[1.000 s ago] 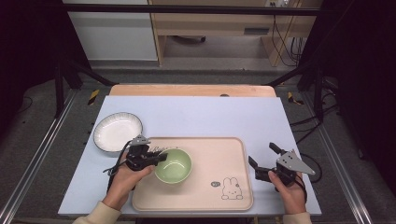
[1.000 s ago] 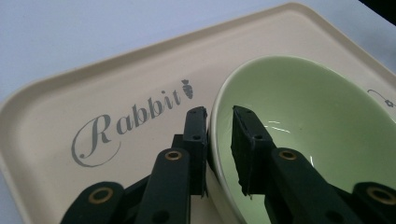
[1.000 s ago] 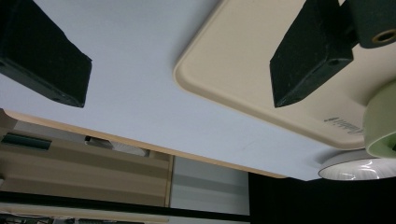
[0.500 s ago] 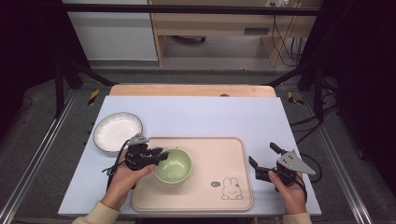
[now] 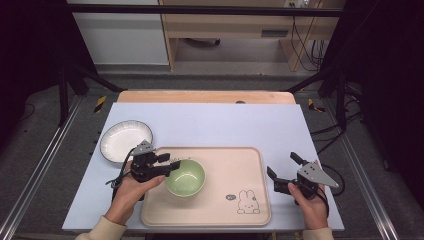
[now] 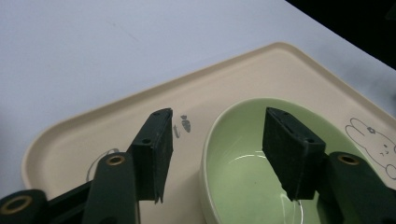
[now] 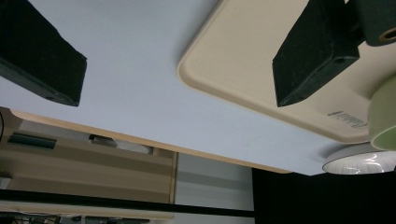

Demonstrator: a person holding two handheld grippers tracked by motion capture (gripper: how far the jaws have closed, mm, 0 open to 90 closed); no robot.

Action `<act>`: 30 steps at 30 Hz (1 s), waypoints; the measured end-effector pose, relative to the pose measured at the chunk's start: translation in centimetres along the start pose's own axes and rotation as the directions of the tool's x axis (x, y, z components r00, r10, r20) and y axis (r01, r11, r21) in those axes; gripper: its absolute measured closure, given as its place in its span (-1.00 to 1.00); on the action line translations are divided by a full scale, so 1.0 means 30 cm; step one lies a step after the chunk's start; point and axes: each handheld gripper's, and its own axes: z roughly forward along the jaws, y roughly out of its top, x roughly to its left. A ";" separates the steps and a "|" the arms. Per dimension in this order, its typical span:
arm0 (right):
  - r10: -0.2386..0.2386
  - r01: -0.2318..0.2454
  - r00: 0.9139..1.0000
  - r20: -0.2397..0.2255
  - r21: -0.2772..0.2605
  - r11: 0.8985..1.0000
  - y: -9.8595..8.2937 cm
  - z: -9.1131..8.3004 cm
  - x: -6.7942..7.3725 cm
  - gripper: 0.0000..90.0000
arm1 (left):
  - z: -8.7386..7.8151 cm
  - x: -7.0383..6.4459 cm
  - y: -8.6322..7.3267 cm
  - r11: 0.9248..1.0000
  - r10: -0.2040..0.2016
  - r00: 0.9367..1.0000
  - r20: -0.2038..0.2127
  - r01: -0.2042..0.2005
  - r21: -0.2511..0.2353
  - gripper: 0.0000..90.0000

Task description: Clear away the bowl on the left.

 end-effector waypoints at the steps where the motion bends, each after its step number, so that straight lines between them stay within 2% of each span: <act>1: 0.000 0.000 1.000 -0.002 -0.001 1.000 0.000 0.000 0.001 -0.93 | -0.002 0.000 0.002 1.000 0.005 1.000 -0.001 -0.005 -0.007 -0.10; 9: 0.004 -0.004 1.000 -0.010 -0.008 1.000 0.002 -0.001 0.005 -0.93 | -0.009 -0.028 0.031 0.995 0.072 0.997 0.039 -0.069 -0.071 -0.39; 13: 0.005 -0.005 1.000 -0.009 -0.011 1.000 0.003 0.002 0.005 -0.93 | -0.021 -0.037 0.037 0.985 0.121 0.989 0.088 -0.109 -0.132 -0.54; 14: 0.002 -0.002 1.000 -0.010 -0.012 1.000 0.004 0.003 0.007 -0.93 | -0.025 -0.040 0.039 0.981 0.140 0.986 0.089 -0.126 -0.145 -0.58; 17: -0.005 0.004 1.000 -0.012 -0.008 1.000 0.005 0.005 0.013 -0.93 | -0.034 -0.047 0.046 0.974 0.163 0.982 0.092 -0.145 -0.173 -0.60; 21: -0.010 0.010 1.000 -0.012 -0.009 1.000 0.008 0.004 0.017 -0.93 | -0.050 -0.050 0.051 0.965 0.174 0.980 0.093 -0.150 -0.217 -0.63; 26: -0.013 0.013 1.000 -0.015 -0.005 1.000 0.006 0.008 0.019 -0.93 | -0.081 -0.044 0.056 0.948 0.192 0.977 0.094 -0.161 -0.274 -0.67; 30: -0.011 0.011 1.000 -0.011 -0.008 1.000 0.008 0.004 0.018 -0.93 | -0.103 -0.026 0.057 0.943 0.193 0.977 0.089 -0.160 -0.293 -0.69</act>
